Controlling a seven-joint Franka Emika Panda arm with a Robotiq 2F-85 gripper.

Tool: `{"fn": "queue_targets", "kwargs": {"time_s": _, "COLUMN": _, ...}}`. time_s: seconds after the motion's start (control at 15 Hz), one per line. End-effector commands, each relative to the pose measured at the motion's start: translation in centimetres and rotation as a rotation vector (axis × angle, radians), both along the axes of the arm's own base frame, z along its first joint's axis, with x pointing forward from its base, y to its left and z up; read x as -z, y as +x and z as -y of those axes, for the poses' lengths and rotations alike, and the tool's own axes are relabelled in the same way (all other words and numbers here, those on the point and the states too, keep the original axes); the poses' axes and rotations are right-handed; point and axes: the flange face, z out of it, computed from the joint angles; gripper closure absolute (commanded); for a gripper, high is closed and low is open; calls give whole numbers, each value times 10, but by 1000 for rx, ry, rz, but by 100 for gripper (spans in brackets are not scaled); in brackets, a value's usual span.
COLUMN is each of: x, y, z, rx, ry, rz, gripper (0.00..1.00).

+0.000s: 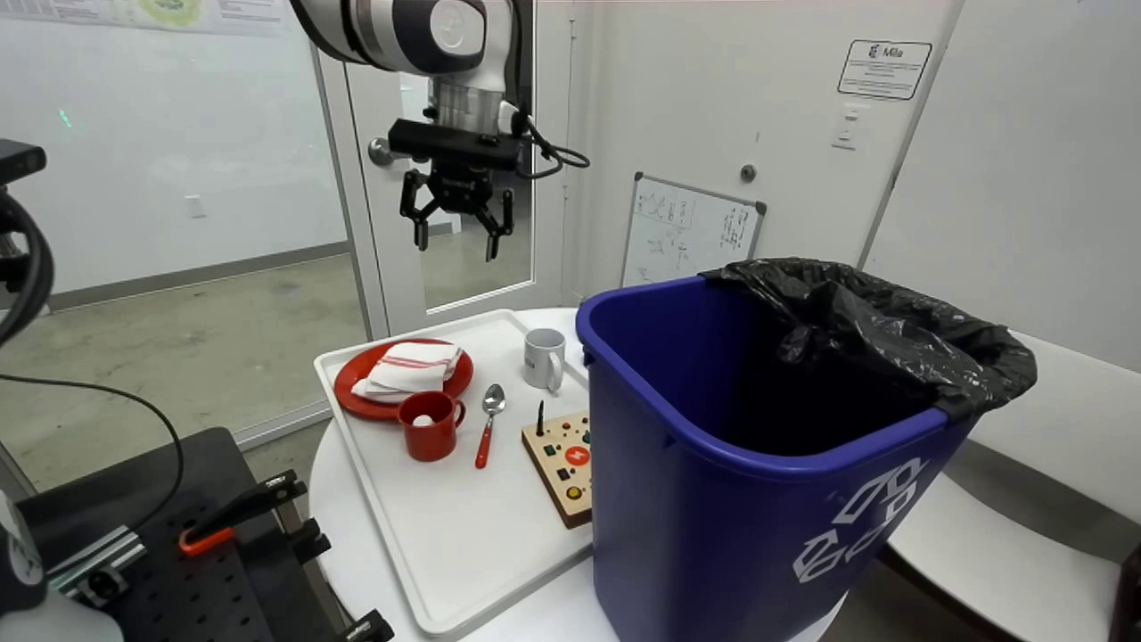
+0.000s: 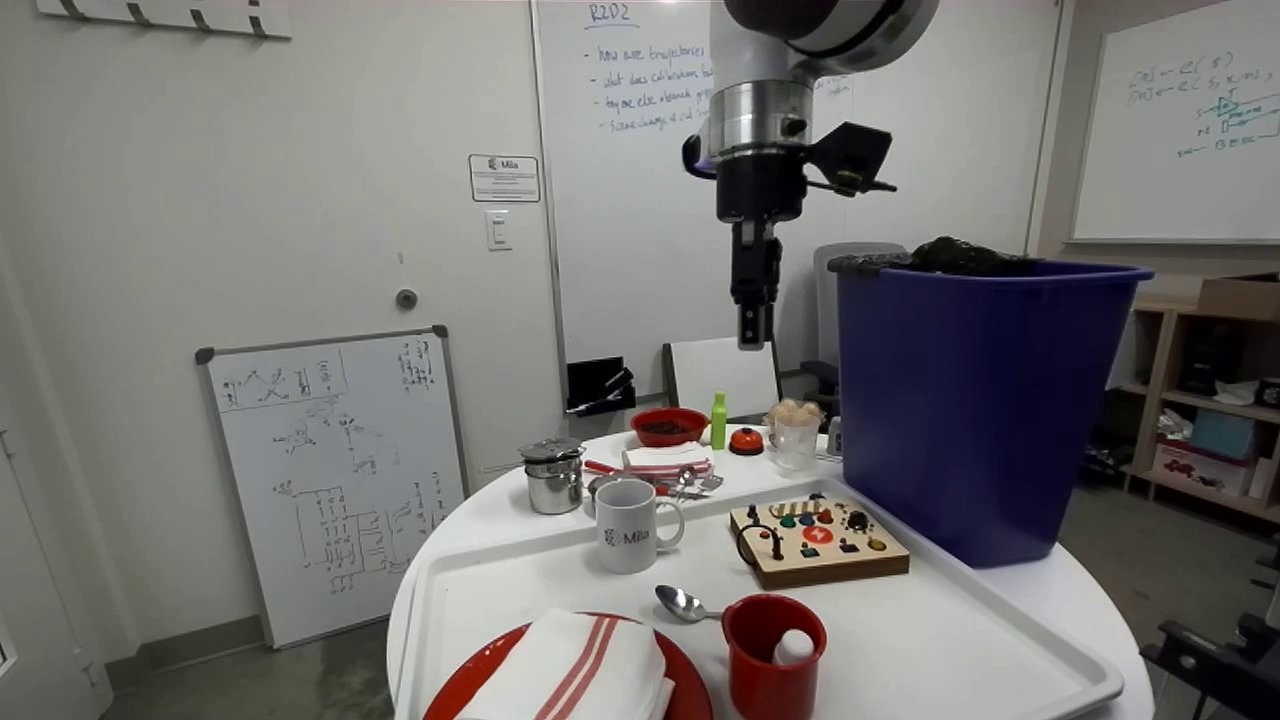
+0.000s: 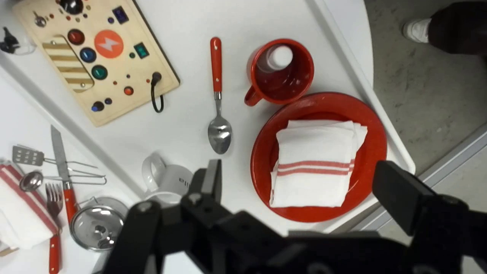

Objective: Throw the tea towel in the trash bin

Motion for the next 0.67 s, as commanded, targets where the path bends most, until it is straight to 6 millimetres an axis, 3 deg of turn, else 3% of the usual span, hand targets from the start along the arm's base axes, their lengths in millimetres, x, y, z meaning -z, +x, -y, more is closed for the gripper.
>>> {"fn": "queue_targets", "kwargs": {"time_s": 0.0, "x": 46, "y": 47, "z": -45, "rx": 1, "ry": 73, "rz": 29, "gripper": 0}}
{"fn": "queue_targets", "kwargs": {"time_s": 0.27, "x": 107, "y": 69, "z": -96, "rx": -81, "ry": 163, "rz": -92, "gripper": 0}}
{"fn": "queue_targets", "kwargs": {"time_s": 0.47, "x": 154, "y": 75, "z": -133, "rx": -160, "ry": 255, "rz": -180, "gripper": 0}}
{"fn": "queue_targets", "kwargs": {"time_s": 0.6, "x": 171, "y": 77, "z": -139, "rx": -173, "ry": 262, "rz": -231, "gripper": 0}}
